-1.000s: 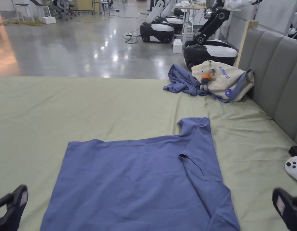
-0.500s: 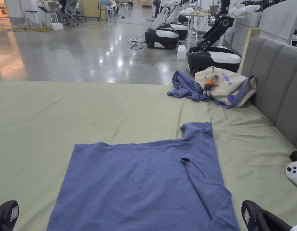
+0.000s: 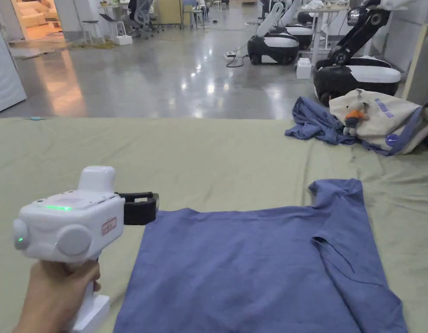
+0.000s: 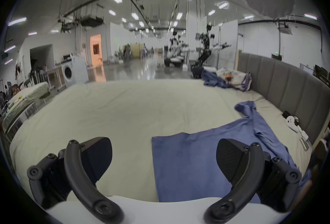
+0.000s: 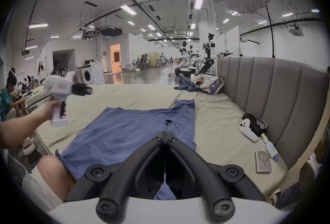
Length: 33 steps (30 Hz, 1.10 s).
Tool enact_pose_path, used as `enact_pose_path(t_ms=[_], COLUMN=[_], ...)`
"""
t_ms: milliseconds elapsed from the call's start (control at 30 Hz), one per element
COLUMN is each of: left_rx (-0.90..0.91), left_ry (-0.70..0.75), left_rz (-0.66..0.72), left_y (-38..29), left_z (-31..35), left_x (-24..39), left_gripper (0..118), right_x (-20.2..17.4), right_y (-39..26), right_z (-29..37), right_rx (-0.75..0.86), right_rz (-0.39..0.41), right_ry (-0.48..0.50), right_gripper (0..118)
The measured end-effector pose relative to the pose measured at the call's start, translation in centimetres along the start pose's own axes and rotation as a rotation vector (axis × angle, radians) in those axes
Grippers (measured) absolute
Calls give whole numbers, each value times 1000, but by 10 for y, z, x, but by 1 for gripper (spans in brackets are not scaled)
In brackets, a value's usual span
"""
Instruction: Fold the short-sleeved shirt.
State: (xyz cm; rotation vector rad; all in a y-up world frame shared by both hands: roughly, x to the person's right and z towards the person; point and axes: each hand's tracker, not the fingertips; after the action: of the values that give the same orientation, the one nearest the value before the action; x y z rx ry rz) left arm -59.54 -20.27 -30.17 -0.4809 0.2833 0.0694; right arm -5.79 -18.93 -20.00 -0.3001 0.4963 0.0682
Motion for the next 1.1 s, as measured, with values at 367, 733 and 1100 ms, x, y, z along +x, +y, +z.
enact_pose_path(t_ms=[367,733,1100], left_rx=[-446,-450,-432], left_ry=[40,-13,-8], left_rz=[112,-66,-3], left_y=[0,-24,-16], left_z=[-204,-179,-161], left_x=[-36,7,-2], left_gripper=[118,7,6], right_x=[13,17,38], right_y=[-1,-9,52], right_z=[-24,-34,-143], right_rx=[-91,-158,-248], right_rz=[-5,-4,81], right_ry=[-2,-15,-35], right_gripper=[2,2,118])
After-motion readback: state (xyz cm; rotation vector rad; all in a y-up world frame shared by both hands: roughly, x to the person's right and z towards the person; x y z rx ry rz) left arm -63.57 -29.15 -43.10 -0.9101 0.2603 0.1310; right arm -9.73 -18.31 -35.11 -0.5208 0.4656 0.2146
